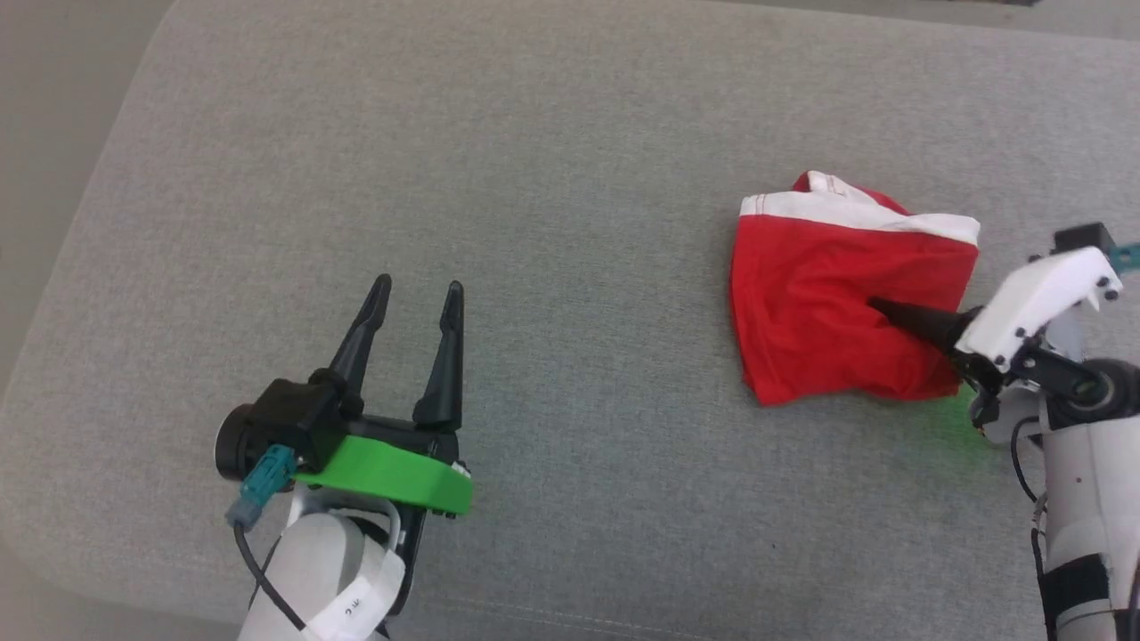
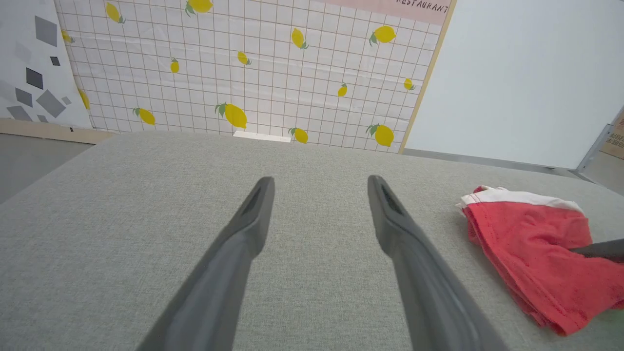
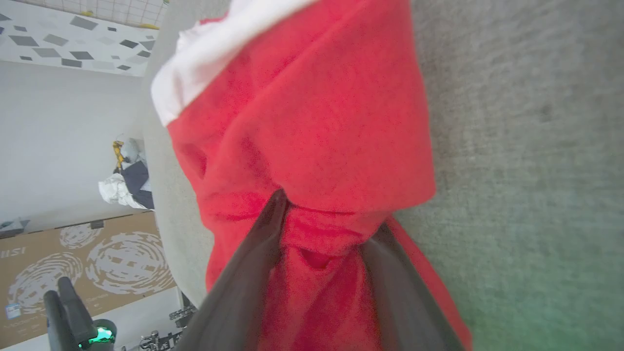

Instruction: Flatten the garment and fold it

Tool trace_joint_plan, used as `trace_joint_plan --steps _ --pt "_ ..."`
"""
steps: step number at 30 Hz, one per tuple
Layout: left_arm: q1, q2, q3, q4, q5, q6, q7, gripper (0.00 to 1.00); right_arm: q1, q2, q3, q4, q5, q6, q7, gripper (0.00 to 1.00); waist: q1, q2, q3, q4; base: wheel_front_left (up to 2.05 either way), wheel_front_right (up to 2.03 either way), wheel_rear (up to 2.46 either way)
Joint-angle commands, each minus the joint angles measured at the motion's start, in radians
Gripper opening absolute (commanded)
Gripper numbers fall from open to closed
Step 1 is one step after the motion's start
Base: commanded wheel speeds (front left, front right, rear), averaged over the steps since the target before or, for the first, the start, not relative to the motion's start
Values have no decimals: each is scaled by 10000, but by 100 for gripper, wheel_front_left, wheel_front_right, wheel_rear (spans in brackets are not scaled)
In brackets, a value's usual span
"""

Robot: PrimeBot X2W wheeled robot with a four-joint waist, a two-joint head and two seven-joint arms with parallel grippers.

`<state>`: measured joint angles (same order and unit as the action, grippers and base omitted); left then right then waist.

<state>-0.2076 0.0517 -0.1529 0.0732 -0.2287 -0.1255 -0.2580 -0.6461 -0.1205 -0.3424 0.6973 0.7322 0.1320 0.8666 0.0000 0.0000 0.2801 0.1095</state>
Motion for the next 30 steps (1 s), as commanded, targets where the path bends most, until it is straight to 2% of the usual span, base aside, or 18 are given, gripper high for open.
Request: trace_joint_plan --steps 1,5,11,17,18,24,30 --pt "-113 -13 61 -60 20 -52 -38 100 110 112 242 -90 -252 -13 179 0 0 0 2 -44 0 0 0" --pt "-39 -13 149 -87 81 -52 -38 100 271 14 935 -907 -926 -13 318 0 0 0 -82 -363 0 0 0" --pt "-42 1 128 -177 258 -52 -38 100 312 -484 2558 -2090 -2295 -13 224 0 0 0 -106 -1379 0 0 0" --pt "-196 222 -97 -236 354 -52 -38 100 -17 -1361 4113 -2530 -3572 -13 -83 0 0 0 157 -2863 0 0 0" --pt "-359 358 -246 -239 393 -52 -38 100 -229 -1918 4763 -2440 -4229 -13 -519 0 0 0 385 -3624 0 0 0" --pt "-760 817 -533 -231 484 -52 -38 100 -794 -2185 4869 -1698 -5223 -13 -2022 0 0 0 979 -4768 0 0 0" --pt "-1131 1273 -682 -212 574 -52 -38 100 -1368 -2264 4658 -596 -6398 -13 -3570 0 0 0 1512 -5318 0 0 0"
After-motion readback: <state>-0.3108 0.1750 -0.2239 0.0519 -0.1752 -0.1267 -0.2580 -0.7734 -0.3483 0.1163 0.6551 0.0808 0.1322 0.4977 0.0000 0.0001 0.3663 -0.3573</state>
